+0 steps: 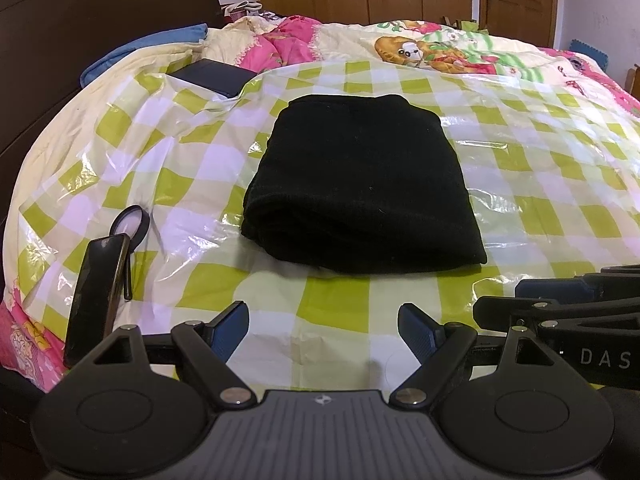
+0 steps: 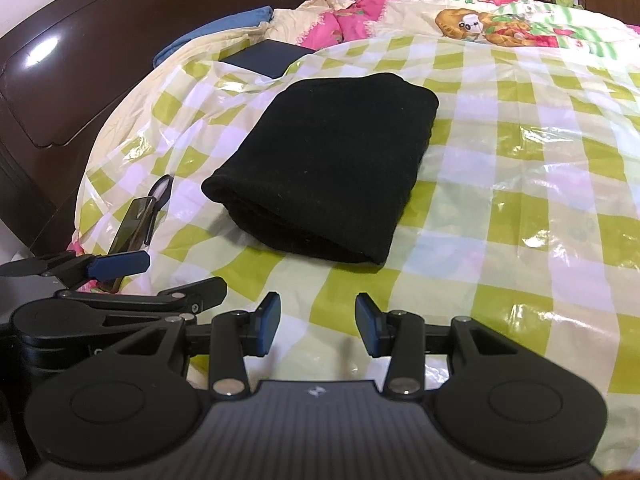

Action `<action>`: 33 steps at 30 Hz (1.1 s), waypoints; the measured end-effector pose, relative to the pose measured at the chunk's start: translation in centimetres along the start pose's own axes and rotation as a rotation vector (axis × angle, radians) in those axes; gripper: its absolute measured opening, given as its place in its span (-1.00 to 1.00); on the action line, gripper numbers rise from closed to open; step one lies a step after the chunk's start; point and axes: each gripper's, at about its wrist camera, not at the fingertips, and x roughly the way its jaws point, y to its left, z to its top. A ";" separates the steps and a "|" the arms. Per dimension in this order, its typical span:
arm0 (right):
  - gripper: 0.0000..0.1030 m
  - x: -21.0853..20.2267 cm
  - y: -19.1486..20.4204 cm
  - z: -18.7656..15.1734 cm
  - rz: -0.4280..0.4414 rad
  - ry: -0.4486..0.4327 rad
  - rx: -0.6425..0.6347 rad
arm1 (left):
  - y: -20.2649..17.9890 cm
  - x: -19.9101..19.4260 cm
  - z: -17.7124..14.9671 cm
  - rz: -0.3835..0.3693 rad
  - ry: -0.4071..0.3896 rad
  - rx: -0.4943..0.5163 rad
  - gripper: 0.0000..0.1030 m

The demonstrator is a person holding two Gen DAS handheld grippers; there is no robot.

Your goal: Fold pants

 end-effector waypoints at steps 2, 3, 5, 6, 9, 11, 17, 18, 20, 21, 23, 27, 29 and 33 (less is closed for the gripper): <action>-0.17 0.0 0.0 0.0 0.000 0.000 0.000 | 0.0 0.0 0.0 0.000 0.000 0.000 0.83; -0.17 0.0 0.0 0.0 0.001 0.001 0.002 | 0.0 0.0 0.0 0.000 0.000 0.001 0.83; -0.17 0.0 -0.1 0.0 0.000 0.003 0.004 | 0.0 0.0 0.0 -0.002 0.001 0.002 0.83; -0.17 0.0 -0.1 0.0 -0.001 0.003 0.003 | 0.0 0.1 0.0 -0.002 0.002 0.004 0.83; -0.17 0.0 -0.1 0.0 -0.001 0.005 0.006 | -0.1 0.2 0.1 0.001 0.004 0.009 0.83; -0.17 0.0 -0.1 0.0 -0.002 0.006 0.006 | -0.2 0.2 0.1 0.003 0.004 0.011 0.83; -0.17 0.0 -0.1 0.0 -0.001 0.004 0.005 | -0.3 0.2 0.2 0.006 0.003 0.020 0.82; -0.17 0.0 -0.1 0.0 -0.001 0.006 0.008 | -0.3 0.1 0.2 0.008 0.003 0.022 0.82; -0.17 0.0 -0.1 0.0 -0.001 0.007 0.009 | -0.3 0.1 0.3 0.008 0.005 0.024 0.82; -0.17 0.0 -0.2 0.0 -0.001 0.006 0.008 | -0.3 0.1 0.3 0.009 0.006 0.026 0.82; -0.17 0.0 -0.2 0.0 -0.002 0.007 0.008 | -0.3 0.1 0.3 0.010 0.006 0.029 0.82; -0.17 0.0 -0.2 0.0 -0.002 0.007 0.010 | -0.4 0.1 0.3 0.015 0.009 0.033 0.82; -0.17 0.0 -0.3 0.0 -0.003 0.010 0.011 | -0.5 0.1 0.3 0.017 0.010 0.037 0.82; -0.17 0.0 -0.3 -0.1 -0.001 0.011 0.011 | -0.5 0.1 0.3 0.019 0.011 0.041 0.82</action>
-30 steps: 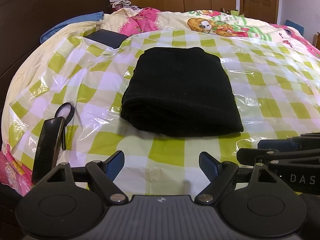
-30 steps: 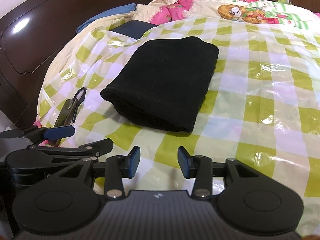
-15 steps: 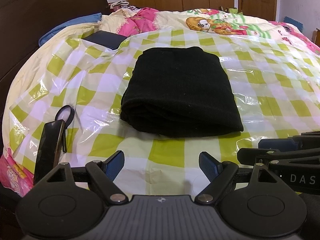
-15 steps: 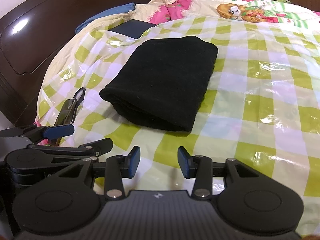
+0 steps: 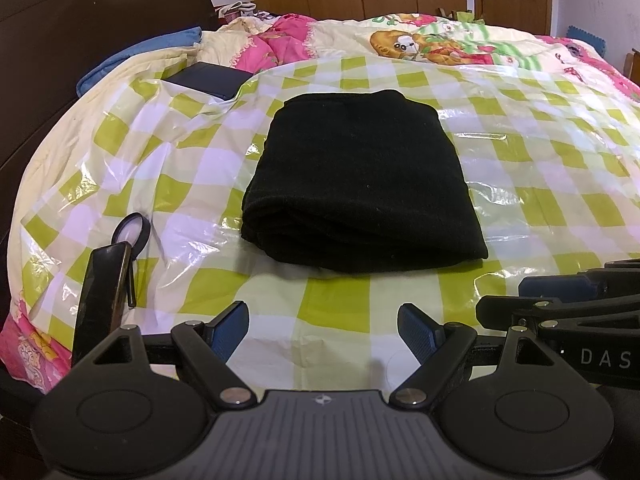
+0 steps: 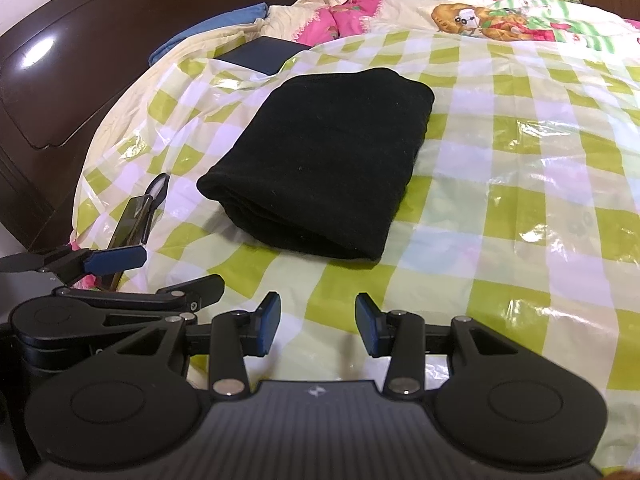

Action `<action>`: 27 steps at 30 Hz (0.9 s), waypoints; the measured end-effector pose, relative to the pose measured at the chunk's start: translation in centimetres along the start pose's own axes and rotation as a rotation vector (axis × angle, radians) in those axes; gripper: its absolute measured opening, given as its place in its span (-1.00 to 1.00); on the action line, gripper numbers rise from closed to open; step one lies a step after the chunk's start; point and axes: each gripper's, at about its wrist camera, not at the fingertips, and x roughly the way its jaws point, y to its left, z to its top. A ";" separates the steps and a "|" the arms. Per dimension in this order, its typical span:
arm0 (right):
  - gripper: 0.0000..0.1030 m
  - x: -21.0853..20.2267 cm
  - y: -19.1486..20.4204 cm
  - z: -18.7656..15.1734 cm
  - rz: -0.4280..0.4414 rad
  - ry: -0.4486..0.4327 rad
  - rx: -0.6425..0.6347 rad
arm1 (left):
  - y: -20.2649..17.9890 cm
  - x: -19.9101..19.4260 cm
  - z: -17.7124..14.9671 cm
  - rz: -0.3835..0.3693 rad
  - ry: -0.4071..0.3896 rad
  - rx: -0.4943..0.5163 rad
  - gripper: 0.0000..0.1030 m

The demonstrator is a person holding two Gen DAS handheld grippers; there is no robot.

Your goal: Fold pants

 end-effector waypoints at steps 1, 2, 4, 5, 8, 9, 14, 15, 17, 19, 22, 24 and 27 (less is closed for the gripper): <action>-0.17 0.0 0.0 0.0 0.000 0.000 0.000 | 0.0 0.0 0.0 0.000 0.000 0.000 0.82; -0.17 0.0 0.0 0.0 0.000 0.000 0.000 | 0.0 0.0 0.0 0.001 0.001 0.002 0.82; -0.17 -0.1 0.0 0.0 0.002 0.001 0.000 | 0.0 0.0 0.0 0.000 0.002 0.004 0.82; -0.17 -0.1 0.0 -0.1 0.002 0.000 -0.001 | 0.0 0.0 0.0 0.001 0.002 0.005 0.82; -0.17 0.0 0.0 -0.1 0.001 0.003 0.003 | 0.0 0.0 -0.1 0.001 0.002 0.005 0.82; -0.17 -0.1 0.0 -0.1 0.001 0.003 0.003 | 0.0 0.0 0.0 0.001 0.002 0.005 0.82; -0.17 -0.1 0.0 -0.1 0.002 0.004 0.002 | -0.1 0.0 0.0 0.003 0.003 0.008 0.82; -0.17 -0.1 -0.1 -0.1 0.002 0.004 0.002 | -0.1 0.0 -0.1 0.003 0.003 0.008 0.82; -0.17 -0.1 0.0 -0.1 0.002 0.004 0.003 | -0.1 0.0 -0.1 0.004 0.004 0.009 0.82; -0.17 -0.1 -0.1 -0.1 0.002 0.004 0.003 | -0.1 0.0 -0.1 0.002 0.006 0.009 0.82; -0.17 -0.1 0.0 -0.2 0.003 0.005 0.003 | -0.1 -0.1 -0.1 0.003 0.004 0.009 0.82; -0.17 -0.1 0.0 -0.2 0.004 0.004 0.005 | 0.0 -0.1 -0.1 0.003 0.003 0.007 0.82; -0.17 -0.1 0.0 -0.2 0.003 0.005 0.002 | 0.0 -0.1 -0.2 0.002 0.003 0.006 0.82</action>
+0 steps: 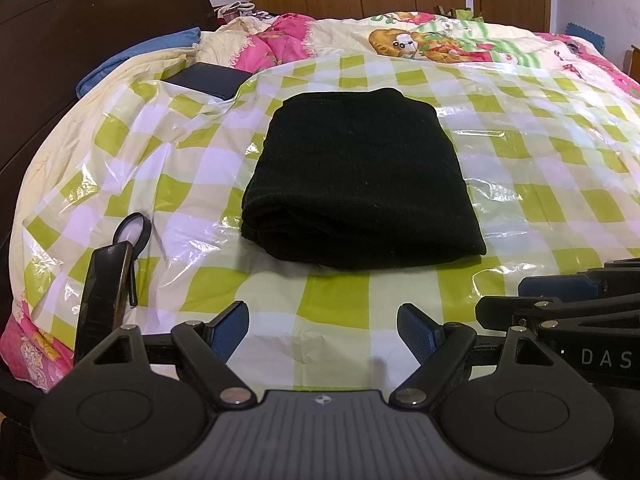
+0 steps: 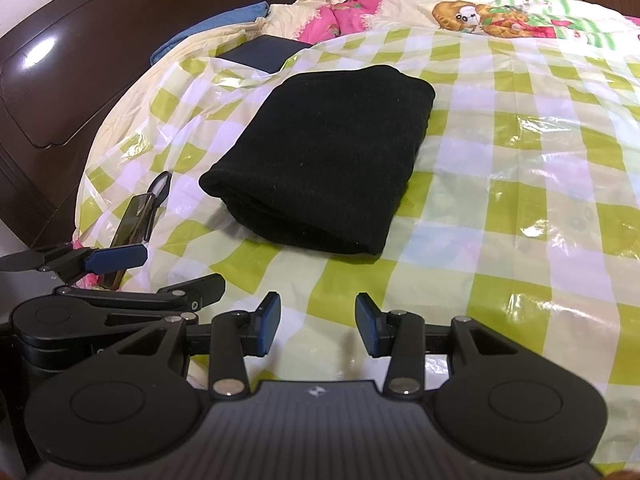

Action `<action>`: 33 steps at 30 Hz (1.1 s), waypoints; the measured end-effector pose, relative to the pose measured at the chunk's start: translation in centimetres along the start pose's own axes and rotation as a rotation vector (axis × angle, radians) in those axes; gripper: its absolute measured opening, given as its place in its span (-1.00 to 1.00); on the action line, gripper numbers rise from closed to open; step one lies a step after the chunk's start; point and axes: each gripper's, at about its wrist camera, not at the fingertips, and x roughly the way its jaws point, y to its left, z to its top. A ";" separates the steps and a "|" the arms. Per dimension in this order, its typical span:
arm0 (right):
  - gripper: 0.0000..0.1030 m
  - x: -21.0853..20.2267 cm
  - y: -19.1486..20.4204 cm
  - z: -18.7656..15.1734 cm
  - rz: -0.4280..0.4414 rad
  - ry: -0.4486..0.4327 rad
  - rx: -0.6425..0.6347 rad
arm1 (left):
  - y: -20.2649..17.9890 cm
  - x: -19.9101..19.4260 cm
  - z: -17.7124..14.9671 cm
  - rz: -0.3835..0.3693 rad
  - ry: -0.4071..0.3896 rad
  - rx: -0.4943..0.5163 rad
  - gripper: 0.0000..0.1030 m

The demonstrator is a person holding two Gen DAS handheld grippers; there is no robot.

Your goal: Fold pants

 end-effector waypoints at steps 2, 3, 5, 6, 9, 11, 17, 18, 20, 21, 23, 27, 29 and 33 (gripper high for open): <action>-0.17 0.0 0.0 -0.1 0.000 0.000 0.001 | -0.1 0.0 0.0 0.002 -0.003 0.003 0.82; -0.17 0.0 0.0 0.0 0.000 0.000 0.000 | -0.1 -0.1 0.0 0.005 -0.007 0.007 0.82; -0.17 -0.1 0.0 0.0 0.000 0.000 0.000 | -0.3 -0.2 0.0 0.009 -0.013 0.012 0.82; -0.17 -0.1 0.0 0.0 -0.001 0.000 0.001 | -0.3 -0.2 0.0 0.011 -0.014 0.014 0.82; -0.17 -0.1 0.0 -0.1 -0.002 -0.001 0.001 | -0.4 -0.2 0.1 0.011 -0.012 0.016 0.82; -0.17 -0.2 0.1 -0.2 -0.003 -0.002 0.003 | -0.4 -0.2 0.1 0.009 -0.010 0.013 0.82; -0.17 -0.2 0.0 -0.1 -0.001 -0.001 0.002 | -0.3 -0.2 0.0 0.008 -0.009 0.003 0.82; -0.17 -0.2 0.0 -0.1 -0.001 -0.001 0.002 | -0.3 -0.2 0.0 0.007 -0.006 0.001 0.82; -0.17 -0.2 0.1 -0.1 -0.001 -0.001 0.001 | -0.3 -0.2 0.0 0.006 -0.005 -0.003 0.82; -0.17 -0.3 0.1 -0.1 -0.001 -0.001 0.001 | -0.3 -0.2 0.0 0.006 -0.005 -0.003 0.82; -0.17 -0.2 0.0 -0.1 0.000 0.000 0.001 | -0.3 -0.2 -0.1 0.007 -0.010 -0.002 0.82; -0.17 -0.3 0.1 -0.1 0.000 -0.003 -0.001 | -0.2 -0.3 -0.1 0.004 -0.011 -0.006 0.82; -0.17 -0.3 0.1 0.0 0.002 -0.004 -0.002 | -0.3 -0.3 -0.1 0.007 -0.013 -0.004 0.82; -0.17 -0.3 0.2 0.0 0.001 -0.003 -0.002 | -0.4 -0.2 -0.1 0.007 -0.010 -0.003 0.82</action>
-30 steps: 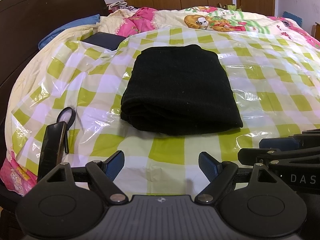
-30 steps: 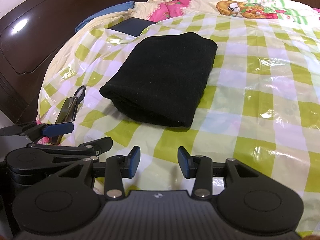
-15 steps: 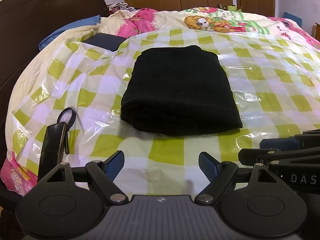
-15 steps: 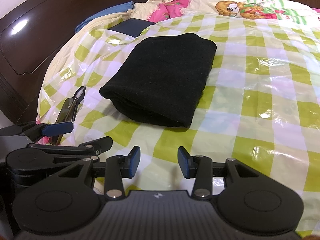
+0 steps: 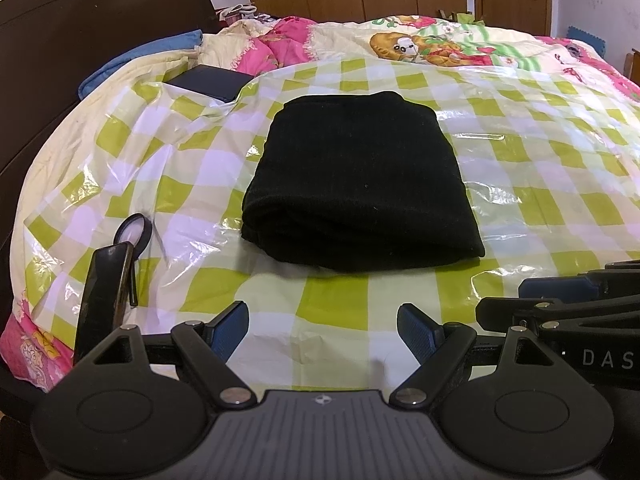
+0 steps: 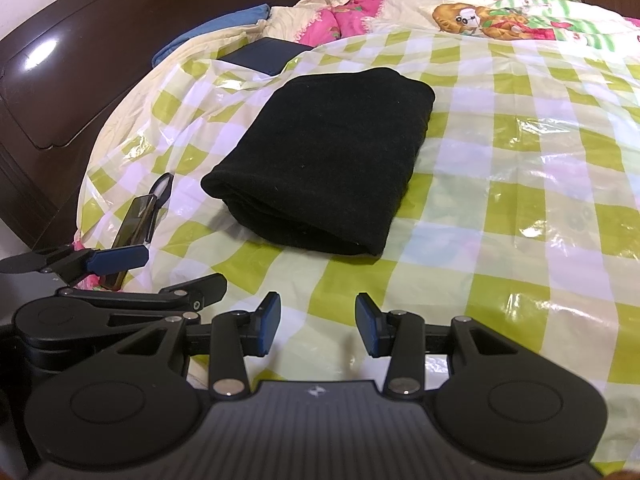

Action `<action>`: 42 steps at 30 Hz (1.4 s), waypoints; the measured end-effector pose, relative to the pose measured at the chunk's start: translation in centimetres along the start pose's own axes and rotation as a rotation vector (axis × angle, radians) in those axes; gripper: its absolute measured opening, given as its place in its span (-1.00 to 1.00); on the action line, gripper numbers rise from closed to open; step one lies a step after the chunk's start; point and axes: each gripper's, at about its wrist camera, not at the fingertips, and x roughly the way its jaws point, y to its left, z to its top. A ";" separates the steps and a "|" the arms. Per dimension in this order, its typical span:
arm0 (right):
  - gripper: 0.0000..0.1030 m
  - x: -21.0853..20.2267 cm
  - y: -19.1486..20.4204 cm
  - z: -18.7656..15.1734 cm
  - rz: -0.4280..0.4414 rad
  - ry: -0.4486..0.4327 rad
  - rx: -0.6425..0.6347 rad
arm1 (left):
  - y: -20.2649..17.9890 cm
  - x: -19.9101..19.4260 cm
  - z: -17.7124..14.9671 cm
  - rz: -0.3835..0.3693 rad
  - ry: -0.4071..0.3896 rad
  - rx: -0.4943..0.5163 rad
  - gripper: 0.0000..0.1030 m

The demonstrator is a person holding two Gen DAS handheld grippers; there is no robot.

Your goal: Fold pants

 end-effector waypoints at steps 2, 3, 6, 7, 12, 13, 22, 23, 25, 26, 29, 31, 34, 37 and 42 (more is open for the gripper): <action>-0.17 0.0 0.0 0.0 0.001 0.003 0.002 | 0.0 0.0 0.0 0.001 0.000 0.002 0.82; -0.17 0.0 -0.1 0.0 0.001 0.003 0.004 | -0.1 0.0 0.0 0.002 0.000 0.001 0.82; -0.17 0.0 -0.1 0.1 0.002 0.002 0.004 | 0.0 0.0 0.0 0.000 0.001 0.001 0.82; -0.17 0.0 -0.2 0.0 0.001 0.002 0.003 | -0.1 0.0 0.0 0.000 0.002 0.001 0.82; -0.17 0.0 -0.2 0.0 0.001 0.003 0.004 | 0.0 0.0 0.0 -0.001 0.006 -0.006 0.82; -0.17 0.0 -0.1 0.0 0.001 0.002 0.003 | 0.0 0.1 0.0 -0.001 0.007 -0.007 0.82; -0.17 0.0 -0.1 0.1 0.007 0.001 0.004 | 0.2 0.1 0.1 -0.007 0.007 -0.021 0.81; -0.17 0.1 -0.1 0.1 0.007 0.001 0.004 | 0.2 0.1 0.1 -0.006 0.007 -0.021 0.81; -0.17 0.0 -0.3 0.1 0.009 0.001 0.005 | 0.2 0.1 0.1 -0.007 0.007 -0.021 0.81; -0.17 0.0 -0.3 0.1 0.009 0.002 0.005 | 0.2 0.1 0.1 -0.007 0.008 -0.021 0.81; -0.17 0.0 -0.2 0.1 0.008 0.002 0.004 | 0.1 0.1 0.1 -0.005 0.012 -0.021 0.81; -0.17 0.1 -0.3 0.1 0.009 0.003 0.003 | 0.1 0.1 0.1 -0.002 0.010 -0.017 0.81; -0.17 0.1 -0.2 0.1 0.009 0.005 0.004 | -0.1 0.0 0.1 0.001 0.002 -0.013 0.80; -0.17 0.1 -0.3 0.1 0.010 0.005 0.004 | -0.1 0.0 0.0 0.001 0.005 -0.013 0.80; -0.17 0.1 -0.3 0.0 0.010 0.007 0.004 | 0.0 0.0 0.0 0.000 0.003 -0.004 0.80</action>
